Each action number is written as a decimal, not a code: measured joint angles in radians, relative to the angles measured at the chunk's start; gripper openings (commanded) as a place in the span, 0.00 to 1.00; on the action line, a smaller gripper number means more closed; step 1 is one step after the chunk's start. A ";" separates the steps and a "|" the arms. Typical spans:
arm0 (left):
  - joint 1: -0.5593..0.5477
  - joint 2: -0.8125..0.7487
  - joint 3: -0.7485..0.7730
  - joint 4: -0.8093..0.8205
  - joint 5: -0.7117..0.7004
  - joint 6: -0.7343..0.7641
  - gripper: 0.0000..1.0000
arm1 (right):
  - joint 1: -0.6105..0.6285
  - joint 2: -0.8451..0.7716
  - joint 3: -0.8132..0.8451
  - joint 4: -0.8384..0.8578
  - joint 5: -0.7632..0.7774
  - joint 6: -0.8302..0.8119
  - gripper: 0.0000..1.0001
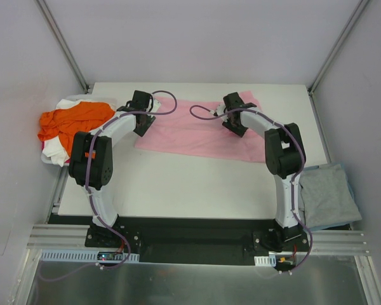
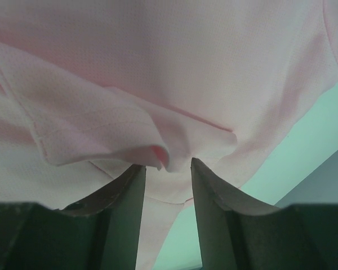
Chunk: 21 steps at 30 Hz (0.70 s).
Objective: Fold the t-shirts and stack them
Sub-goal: Fold the tshirt
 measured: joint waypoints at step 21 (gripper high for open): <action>0.000 0.000 0.000 0.000 0.000 0.000 0.50 | -0.015 0.037 0.079 -0.003 0.007 -0.012 0.08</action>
